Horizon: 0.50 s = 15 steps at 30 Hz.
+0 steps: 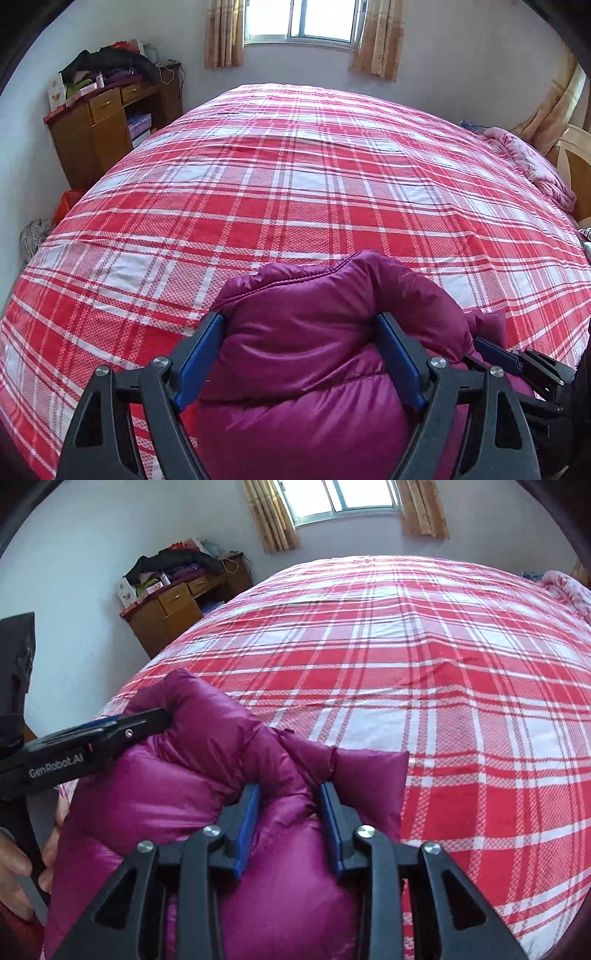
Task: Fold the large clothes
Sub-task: 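Grasp the magenta jacket bundle with both grippers from its sides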
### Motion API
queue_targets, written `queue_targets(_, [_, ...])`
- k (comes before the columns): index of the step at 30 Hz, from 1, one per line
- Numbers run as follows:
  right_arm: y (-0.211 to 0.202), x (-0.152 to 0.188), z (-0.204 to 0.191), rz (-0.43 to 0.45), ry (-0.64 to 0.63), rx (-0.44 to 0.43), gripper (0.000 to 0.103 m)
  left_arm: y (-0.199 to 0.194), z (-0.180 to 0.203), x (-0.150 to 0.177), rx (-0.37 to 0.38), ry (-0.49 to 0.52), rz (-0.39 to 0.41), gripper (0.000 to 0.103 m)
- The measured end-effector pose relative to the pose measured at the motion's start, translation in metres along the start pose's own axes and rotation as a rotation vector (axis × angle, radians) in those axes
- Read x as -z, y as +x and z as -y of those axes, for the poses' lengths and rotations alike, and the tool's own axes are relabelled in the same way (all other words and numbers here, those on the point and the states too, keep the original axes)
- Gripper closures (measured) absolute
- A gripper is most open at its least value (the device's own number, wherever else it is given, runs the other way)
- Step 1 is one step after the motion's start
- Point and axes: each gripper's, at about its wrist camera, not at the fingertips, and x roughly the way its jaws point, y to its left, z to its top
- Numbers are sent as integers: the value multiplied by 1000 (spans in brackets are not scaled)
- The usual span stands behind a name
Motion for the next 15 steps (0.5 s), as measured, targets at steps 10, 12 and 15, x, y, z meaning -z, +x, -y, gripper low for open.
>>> queue_targets(10, [-67, 7, 15, 116, 150, -60, 17, -42, -27, 11, -47, -2, 41, 19])
queue_targets(12, [-90, 17, 19, 157, 168, -79, 9, -54, -38, 18, -39, -24, 44, 19])
queue_targets(15, [-95, 30, 23, 99, 181, -126, 9, -59, -48, 30, 35, -60, 14, 19])
